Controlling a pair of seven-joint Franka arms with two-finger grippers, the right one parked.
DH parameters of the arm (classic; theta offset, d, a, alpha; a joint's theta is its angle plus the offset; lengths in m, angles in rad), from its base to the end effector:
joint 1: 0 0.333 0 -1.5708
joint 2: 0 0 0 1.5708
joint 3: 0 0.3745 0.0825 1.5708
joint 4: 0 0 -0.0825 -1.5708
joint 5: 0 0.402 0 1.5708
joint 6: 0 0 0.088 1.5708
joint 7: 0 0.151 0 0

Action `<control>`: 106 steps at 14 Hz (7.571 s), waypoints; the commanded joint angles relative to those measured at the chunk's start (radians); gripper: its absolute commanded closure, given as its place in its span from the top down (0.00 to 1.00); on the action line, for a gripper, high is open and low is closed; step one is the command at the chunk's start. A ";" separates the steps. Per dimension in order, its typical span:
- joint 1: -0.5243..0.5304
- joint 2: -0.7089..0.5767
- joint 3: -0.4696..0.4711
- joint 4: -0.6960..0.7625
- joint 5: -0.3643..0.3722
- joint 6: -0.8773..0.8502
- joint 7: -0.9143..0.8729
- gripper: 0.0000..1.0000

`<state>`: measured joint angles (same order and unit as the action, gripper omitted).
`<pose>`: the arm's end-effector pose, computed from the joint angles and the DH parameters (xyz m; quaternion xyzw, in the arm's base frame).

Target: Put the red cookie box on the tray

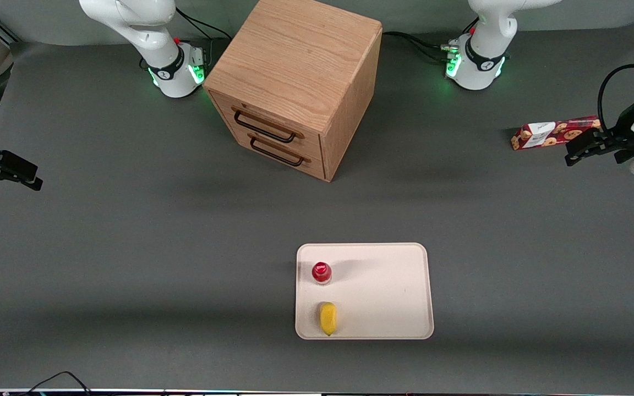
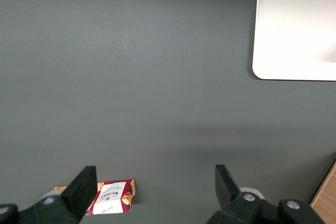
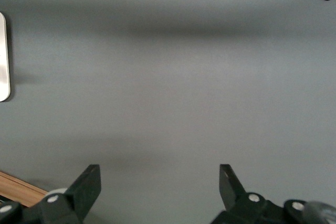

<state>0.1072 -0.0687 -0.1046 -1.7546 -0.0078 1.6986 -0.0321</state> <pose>0.5554 -0.0014 0.5980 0.9998 0.0179 0.0062 0.0004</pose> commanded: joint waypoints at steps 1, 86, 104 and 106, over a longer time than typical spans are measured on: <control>0.008 0.021 -0.003 0.037 -0.015 -0.045 0.024 1.00; -0.284 1.032 -0.161 0.711 0.215 0.325 -0.522 0.00; -0.170 0.517 -0.006 0.545 0.167 -0.122 -0.194 1.00; -0.170 0.394 0.084 0.404 0.082 -0.102 -0.061 1.00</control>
<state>-0.0582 0.4907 -0.0965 -1.1392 0.1411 1.5600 -0.1948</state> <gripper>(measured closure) 0.000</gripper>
